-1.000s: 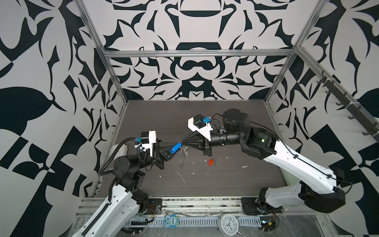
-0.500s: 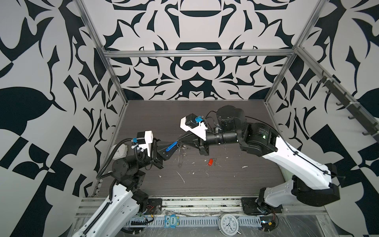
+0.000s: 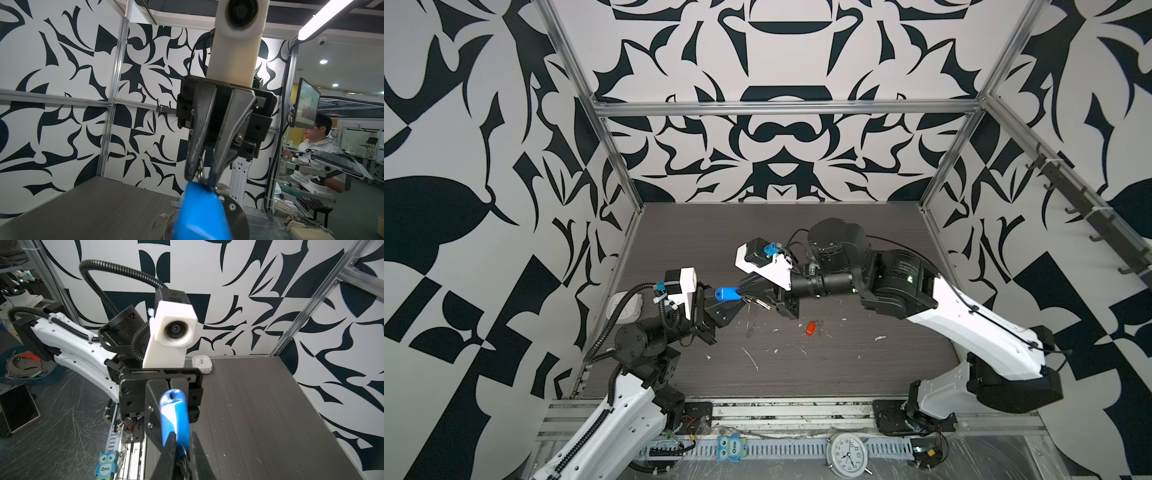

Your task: Remove the keys from the keyring

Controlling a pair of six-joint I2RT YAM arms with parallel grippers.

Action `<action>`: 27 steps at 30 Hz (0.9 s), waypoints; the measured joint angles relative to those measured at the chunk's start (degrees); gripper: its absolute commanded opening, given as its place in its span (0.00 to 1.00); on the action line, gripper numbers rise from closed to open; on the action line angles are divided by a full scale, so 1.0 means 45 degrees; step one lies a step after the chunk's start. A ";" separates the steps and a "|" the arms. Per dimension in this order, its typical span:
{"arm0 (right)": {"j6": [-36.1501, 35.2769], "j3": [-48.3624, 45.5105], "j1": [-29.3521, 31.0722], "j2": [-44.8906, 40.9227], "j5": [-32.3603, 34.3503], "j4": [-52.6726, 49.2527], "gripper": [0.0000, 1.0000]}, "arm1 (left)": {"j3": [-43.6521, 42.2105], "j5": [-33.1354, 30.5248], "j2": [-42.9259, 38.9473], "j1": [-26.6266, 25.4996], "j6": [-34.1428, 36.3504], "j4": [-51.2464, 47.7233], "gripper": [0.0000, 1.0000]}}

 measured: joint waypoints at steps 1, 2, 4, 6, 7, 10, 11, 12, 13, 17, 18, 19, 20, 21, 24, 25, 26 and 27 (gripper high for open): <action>-0.0010 0.0010 0.0039 0.0058 0.0039 0.0044 0.18 | -0.0044 0.0010 -0.0005 0.0000 0.0000 0.0000 0.00; -0.0010 0.0010 0.0068 0.0092 0.0083 0.0063 0.18 | -0.0083 0.0000 -0.0005 0.0000 0.0000 0.0000 0.00; -0.0010 0.0010 0.0078 0.0121 0.0136 0.0087 0.19 | -0.0107 -0.0005 0.0000 0.0000 0.0000 -0.0005 0.00; -0.0005 0.0010 0.0102 0.0126 0.0155 0.0102 0.21 | -0.0112 -0.0010 -0.0005 0.0000 0.0000 -0.0005 0.00; -0.0005 0.0010 0.0117 0.0126 0.0165 0.0102 0.23 | -0.0112 -0.0015 -0.0005 0.0000 0.0000 -0.0005 0.00; -0.0053 0.0010 0.0199 0.0121 0.0233 0.0112 0.25 | -0.0112 -0.0029 0.0000 0.0000 0.0000 -0.0005 0.00; -0.0063 0.0010 0.0223 0.0117 0.0262 0.0136 0.26 | -0.0112 -0.0044 0.0000 0.0000 0.0000 -0.0005 0.00; -0.0078 0.0005 0.0238 0.0107 0.0296 0.0180 0.27 | -0.0112 -0.0058 0.0000 0.0000 0.0000 -0.0005 0.00; -0.0092 -0.0024 0.0257 0.0063 0.0340 0.0257 0.28 | -0.0112 -0.0063 0.0000 0.0000 0.0000 -0.0005 0.00; -0.0185 -0.0554 0.0282 -0.0505 0.0617 0.0758 0.29 | -0.0112 -0.0117 -0.0005 0.0000 -0.0005 -0.0010 0.00; -0.0189 -0.0665 0.0282 -0.0670 0.0690 0.0865 0.29 | -0.0112 -0.0136 -0.0015 0.0000 -0.0010 -0.0015 0.00; -0.0194 -0.0821 0.0282 -0.0894 0.0811 0.1010 0.29 | -0.0112 -0.0151 -0.0024 0.0000 -0.0015 -0.0010 0.00; -0.0194 -0.0947 0.0282 -0.1107 0.0947 0.1127 0.29 | -0.0117 -0.0160 -0.0034 0.0000 -0.0029 -0.0010 0.00; -0.0199 -0.1088 0.0282 -0.1297 0.1078 0.1263 0.29 | -0.0117 -0.0165 -0.0053 0.0000 -0.0034 -0.0010 0.00; -0.0194 -0.1535 0.0282 -0.1851 0.1418 0.1549 0.29 | -0.0194 -0.0204 -0.0087 0.0000 -0.0039 0.0000 0.00; -0.0194 -0.1681 0.0282 -0.2001 0.1481 0.1627 0.29 | -0.0219 -0.0209 -0.0083 0.0000 -0.0044 0.0000 0.00; -0.0189 -0.1817 0.0282 -0.2123 0.1535 0.1637 0.29 | -0.0243 -0.0214 -0.0083 0.0000 -0.0044 -0.0005 0.00; -0.0185 -0.1943 0.0282 -0.2205 0.1535 0.1632 0.29 | -0.0257 -0.0214 -0.0083 0.0000 -0.0044 -0.0005 0.00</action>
